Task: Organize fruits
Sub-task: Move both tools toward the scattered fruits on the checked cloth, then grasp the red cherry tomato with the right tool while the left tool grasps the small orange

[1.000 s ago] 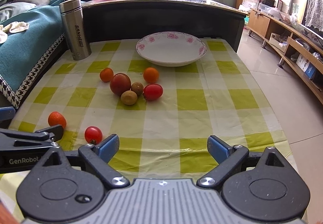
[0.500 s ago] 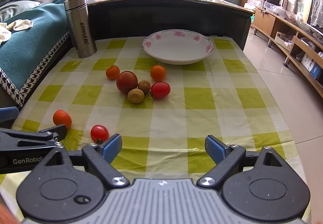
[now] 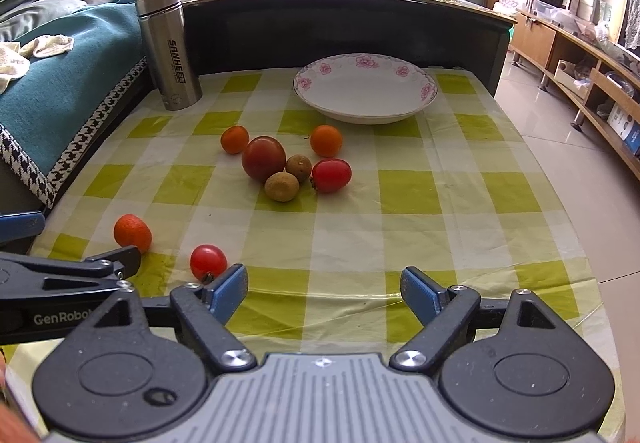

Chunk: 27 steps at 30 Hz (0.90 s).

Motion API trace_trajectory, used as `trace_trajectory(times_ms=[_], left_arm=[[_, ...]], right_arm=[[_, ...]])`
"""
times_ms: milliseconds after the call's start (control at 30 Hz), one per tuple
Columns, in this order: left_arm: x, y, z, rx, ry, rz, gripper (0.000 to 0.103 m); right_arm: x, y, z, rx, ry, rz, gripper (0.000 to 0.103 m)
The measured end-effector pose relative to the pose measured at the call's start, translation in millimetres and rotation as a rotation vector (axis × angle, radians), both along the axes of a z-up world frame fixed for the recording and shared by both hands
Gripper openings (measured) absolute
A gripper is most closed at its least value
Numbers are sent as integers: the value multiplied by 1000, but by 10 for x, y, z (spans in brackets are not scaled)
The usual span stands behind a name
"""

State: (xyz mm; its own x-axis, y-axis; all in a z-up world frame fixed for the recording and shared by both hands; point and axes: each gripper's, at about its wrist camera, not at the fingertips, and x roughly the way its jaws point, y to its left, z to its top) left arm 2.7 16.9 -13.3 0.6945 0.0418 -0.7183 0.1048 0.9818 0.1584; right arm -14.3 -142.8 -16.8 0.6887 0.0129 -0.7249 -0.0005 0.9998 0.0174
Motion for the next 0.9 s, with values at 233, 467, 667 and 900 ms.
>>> trace_trajectory(times_ms=[233,467,667,900], left_arm=[[-2,11,-3,5,3,0,100],[-25,92,34,20,-24,-14,100],[40,195,54,9,-11,-5,102],[103,254,87,15,-38,-1,101]], right_arm=[[5,13,-5,3,3,11,88],[41,58,-13,26,-8,72,88],[106,135,-61,28,-19,164,86],[137,400,-140,-39,-48,326,69]])
